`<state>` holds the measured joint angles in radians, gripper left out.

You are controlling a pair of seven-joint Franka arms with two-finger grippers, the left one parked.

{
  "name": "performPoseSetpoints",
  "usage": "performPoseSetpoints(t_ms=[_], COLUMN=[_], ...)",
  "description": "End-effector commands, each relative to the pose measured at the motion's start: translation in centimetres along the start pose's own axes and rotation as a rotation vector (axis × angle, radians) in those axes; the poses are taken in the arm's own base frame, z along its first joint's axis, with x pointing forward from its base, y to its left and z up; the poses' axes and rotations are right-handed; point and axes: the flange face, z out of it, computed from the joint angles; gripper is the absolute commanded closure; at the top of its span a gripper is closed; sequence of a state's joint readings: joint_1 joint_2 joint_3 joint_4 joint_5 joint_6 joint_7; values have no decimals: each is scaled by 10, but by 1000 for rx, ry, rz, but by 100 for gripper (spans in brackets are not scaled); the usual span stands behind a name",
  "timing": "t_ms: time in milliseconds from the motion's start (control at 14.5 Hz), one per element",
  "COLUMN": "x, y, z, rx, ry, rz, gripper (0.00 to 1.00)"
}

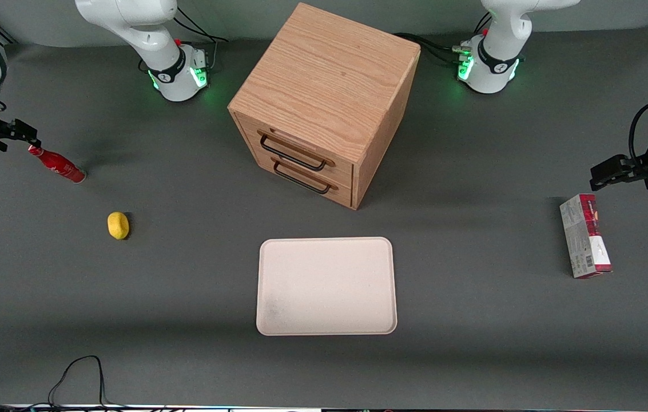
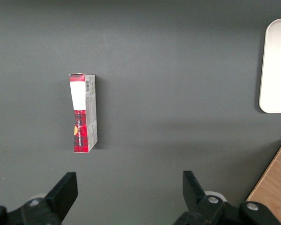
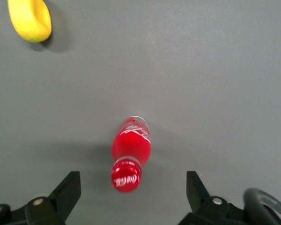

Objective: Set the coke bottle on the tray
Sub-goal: 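Close the right gripper on the bottle cap and lift it upright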

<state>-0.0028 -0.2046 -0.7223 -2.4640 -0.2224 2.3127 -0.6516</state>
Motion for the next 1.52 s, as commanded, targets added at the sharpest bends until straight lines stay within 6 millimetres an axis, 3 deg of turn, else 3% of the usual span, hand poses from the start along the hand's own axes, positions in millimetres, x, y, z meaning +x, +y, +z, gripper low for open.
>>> performPoseSetpoints(t_ms=[0, 622, 761, 899, 1106, 1245, 1452], x=[2, -3, -3, -3, -3, -3, 2], y=[-3, -4, -5, -5, -5, -6, -8], z=[21, 31, 30, 30, 30, 30, 24], rx=[-20, 3, 8, 9, 9, 10, 11], ry=[-18, -56, -58, -62, -62, -63, -60], rz=[-32, -66, -66, -70, -70, -72, -78], gripper=[0, 0, 16, 49, 83, 92, 92])
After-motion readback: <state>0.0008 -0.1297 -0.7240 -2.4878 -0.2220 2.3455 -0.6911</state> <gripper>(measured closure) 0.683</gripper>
